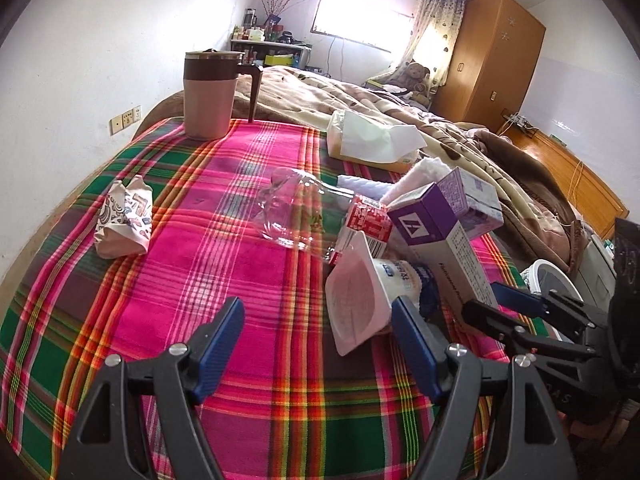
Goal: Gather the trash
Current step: 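Move both tools back over the bed toward the yogurt cup and tube box, then grasp the white yogurt cup with the left tool while the right tool grasps the purple-topped box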
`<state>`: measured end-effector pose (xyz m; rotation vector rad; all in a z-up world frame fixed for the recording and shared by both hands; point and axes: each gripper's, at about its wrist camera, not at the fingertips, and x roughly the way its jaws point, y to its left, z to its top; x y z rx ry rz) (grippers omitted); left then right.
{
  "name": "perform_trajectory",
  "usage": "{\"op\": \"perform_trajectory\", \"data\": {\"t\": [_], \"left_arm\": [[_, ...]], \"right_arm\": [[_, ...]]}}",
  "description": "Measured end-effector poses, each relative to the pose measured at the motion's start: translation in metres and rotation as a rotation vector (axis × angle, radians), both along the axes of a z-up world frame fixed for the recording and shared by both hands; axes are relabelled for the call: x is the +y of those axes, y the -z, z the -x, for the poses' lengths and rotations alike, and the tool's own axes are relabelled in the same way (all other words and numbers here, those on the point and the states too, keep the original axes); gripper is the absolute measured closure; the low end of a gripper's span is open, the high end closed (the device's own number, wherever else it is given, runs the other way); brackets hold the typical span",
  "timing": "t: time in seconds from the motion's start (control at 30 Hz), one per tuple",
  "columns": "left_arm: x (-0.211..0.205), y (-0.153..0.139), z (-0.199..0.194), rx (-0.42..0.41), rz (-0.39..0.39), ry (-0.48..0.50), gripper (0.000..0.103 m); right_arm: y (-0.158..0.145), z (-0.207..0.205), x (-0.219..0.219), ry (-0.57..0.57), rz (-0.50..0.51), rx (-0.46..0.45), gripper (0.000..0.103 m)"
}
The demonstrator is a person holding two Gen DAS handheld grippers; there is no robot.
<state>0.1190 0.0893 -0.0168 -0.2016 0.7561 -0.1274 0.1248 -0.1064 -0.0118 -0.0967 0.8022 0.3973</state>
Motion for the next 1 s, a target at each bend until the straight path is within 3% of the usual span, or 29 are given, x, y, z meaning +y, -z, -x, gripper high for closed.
{"op": "perform_trajectory", "data": {"t": [0.13, 0.47, 1.0], "left_arm": [[-0.001, 0.000, -0.004, 0.006, 0.039, 0.030, 0.025], [-0.026, 0.001, -0.022, 0.020, 0.054, 0.114, 0.019], [-0.045, 0.022, -0.052, 0.123, 0.059, 0.160, 0.014]], "right_arm": [[0.003, -0.003, 0.004, -0.002, 0.003, 0.016, 0.070], [0.003, -0.003, -0.002, 0.042, -0.003, 0.027, 0.076], [0.003, -0.002, -0.017, 0.100, -0.011, 0.032, 0.081]]}}
